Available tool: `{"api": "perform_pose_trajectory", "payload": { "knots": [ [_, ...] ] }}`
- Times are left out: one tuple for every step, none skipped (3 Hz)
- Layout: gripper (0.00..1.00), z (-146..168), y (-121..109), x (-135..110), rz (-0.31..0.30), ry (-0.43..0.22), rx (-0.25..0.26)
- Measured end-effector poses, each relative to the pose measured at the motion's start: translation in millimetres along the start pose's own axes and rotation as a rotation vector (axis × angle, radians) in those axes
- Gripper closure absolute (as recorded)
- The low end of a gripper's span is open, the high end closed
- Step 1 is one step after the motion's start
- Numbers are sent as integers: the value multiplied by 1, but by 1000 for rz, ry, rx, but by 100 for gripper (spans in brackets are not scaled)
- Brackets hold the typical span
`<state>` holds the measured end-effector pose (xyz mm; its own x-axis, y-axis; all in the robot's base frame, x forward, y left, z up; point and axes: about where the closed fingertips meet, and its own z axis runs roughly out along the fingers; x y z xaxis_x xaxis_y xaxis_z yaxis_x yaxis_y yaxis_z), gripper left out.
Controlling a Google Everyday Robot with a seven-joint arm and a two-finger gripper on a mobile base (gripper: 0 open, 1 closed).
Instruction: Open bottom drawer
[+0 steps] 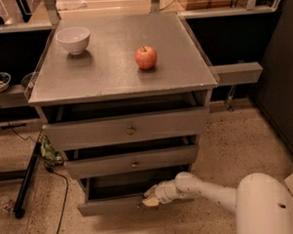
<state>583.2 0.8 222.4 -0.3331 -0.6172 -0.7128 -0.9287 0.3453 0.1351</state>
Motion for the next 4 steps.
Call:
{"api": "perform_pose_trajectory", "payload": {
  "knots": [
    [4,0,0,0,0,0,0],
    [0,0,0,0,0,0,0],
    [0,0,0,0,0,0,0],
    [0,2,-2,2,-2,57,32]
  ]
}}
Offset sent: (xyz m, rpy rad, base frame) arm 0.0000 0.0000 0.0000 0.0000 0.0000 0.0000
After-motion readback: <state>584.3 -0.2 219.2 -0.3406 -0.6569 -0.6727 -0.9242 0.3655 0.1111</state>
